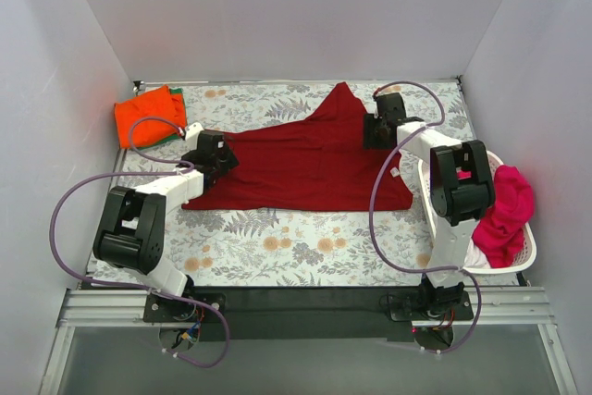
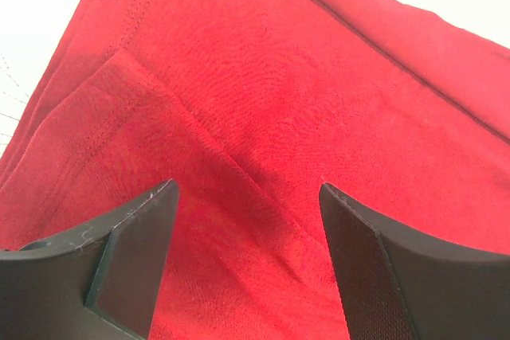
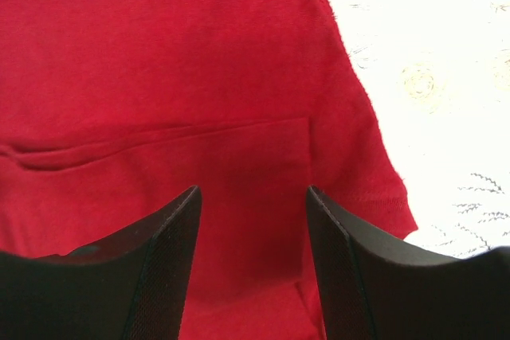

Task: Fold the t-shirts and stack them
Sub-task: Fold the tshirt

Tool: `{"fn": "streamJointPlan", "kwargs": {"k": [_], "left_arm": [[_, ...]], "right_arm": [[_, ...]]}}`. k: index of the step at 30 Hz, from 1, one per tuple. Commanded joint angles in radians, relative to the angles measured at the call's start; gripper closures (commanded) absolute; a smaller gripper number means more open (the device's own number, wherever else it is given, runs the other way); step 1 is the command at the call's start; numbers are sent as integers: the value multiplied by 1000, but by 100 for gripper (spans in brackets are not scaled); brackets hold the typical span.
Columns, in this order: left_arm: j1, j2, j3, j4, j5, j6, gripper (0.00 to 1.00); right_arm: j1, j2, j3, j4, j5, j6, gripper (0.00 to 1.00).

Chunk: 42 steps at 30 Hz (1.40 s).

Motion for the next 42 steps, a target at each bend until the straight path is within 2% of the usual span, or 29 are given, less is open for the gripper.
{"fn": "streamJointPlan", "kwargs": {"k": [1, 8, 16, 23, 27, 36, 42], "left_arm": [[2, -22, 13, 10, -26, 21, 34], [2, -49, -1, 10, -38, 25, 34], [0, -48, -4, 11, -39, 27, 33], [2, -52, -8, 11, -40, 28, 33], [0, -57, -10, 11, -46, 28, 33], [2, -46, -10, 13, -42, 28, 33], [2, -6, -4, 10, -48, 25, 33]], "right_arm": [[-15, 24, 51, 1, 20, -7, 51], [-20, 59, 85, 3, 27, -15, 54], [-26, 85, 94, 3, 23, -18, 71], [-34, 104, 105, 3, 6, -20, 76], [-35, 99, 105, 3, 7, -23, 99], [-34, 36, 128, 3, 21, -36, 99], [-35, 55, 186, -12, 17, -53, 99]]}}
